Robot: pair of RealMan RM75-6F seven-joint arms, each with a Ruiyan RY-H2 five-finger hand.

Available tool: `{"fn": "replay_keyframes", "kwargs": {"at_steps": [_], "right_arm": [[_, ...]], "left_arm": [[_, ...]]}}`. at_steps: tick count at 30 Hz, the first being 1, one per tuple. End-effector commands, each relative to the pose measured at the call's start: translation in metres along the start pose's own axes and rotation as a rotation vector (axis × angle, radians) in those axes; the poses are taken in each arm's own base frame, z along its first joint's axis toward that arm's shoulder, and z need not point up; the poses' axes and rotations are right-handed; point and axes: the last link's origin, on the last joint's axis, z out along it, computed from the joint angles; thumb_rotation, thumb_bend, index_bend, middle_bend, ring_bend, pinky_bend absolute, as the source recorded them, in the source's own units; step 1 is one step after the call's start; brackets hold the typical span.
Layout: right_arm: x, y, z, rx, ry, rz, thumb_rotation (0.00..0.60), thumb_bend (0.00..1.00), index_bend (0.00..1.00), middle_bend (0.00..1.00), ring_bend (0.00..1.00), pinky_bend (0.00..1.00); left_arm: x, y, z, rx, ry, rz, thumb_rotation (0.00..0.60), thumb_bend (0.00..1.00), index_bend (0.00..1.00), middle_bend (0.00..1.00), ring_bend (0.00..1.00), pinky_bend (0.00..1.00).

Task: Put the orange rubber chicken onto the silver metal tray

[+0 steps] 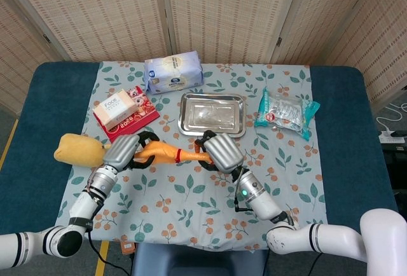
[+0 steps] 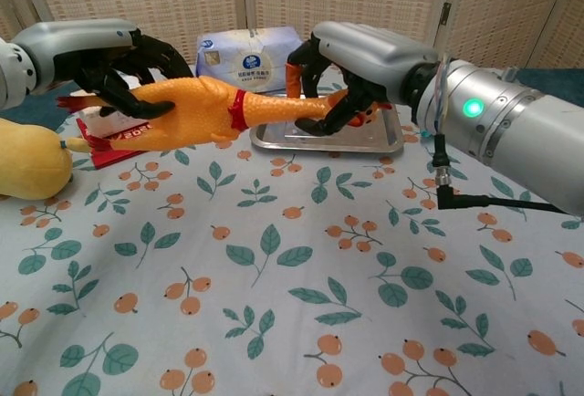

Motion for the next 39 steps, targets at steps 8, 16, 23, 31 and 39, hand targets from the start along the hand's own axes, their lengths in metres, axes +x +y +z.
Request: {"fn": "replay_keyframes", "kwargs": {"at_steps": [8, 16, 23, 31, 39], "right_arm": [[0.003, 0.000, -0.001, -0.002, 0.011, -0.005, 0.600, 0.51, 0.93, 0.70, 0.93, 1.00], [0.006, 0.002, -0.003, -0.004, 0.017, -0.005, 0.600, 0.51, 0.93, 0.70, 0.93, 1.00], [0.007, 0.000, -0.004, 0.000, 0.020, 0.001, 0.600, 0.51, 0.93, 0.70, 0.93, 1.00], [0.007, 0.001, -0.004, -0.002, 0.018, 0.016, 0.600, 0.51, 0.93, 0.70, 0.93, 1.00], [0.006, 0.004, -0.004, -0.008, 0.016, 0.013, 0.600, 0.51, 0.93, 0.70, 0.93, 1.00]], "left_arm": [[0.003, 0.002, -0.009, -0.041, -0.123, 0.022, 0.600, 0.40, 0.00, 0.00, 0.00, 0.10], [0.014, 0.009, -0.012, -0.039, -0.195, -0.129, 0.600, 0.35, 0.00, 0.00, 0.00, 0.05], [0.013, 0.005, -0.011, -0.045, -0.205, -0.057, 0.600, 0.35, 0.00, 0.00, 0.00, 0.03], [0.011, -0.002, -0.004, -0.017, -0.026, 0.036, 0.600, 0.43, 0.48, 0.40, 0.34, 0.33], [0.010, 0.003, 0.002, 0.036, 0.169, -0.053, 0.600, 0.59, 0.91, 0.88, 0.74, 0.63]]}}
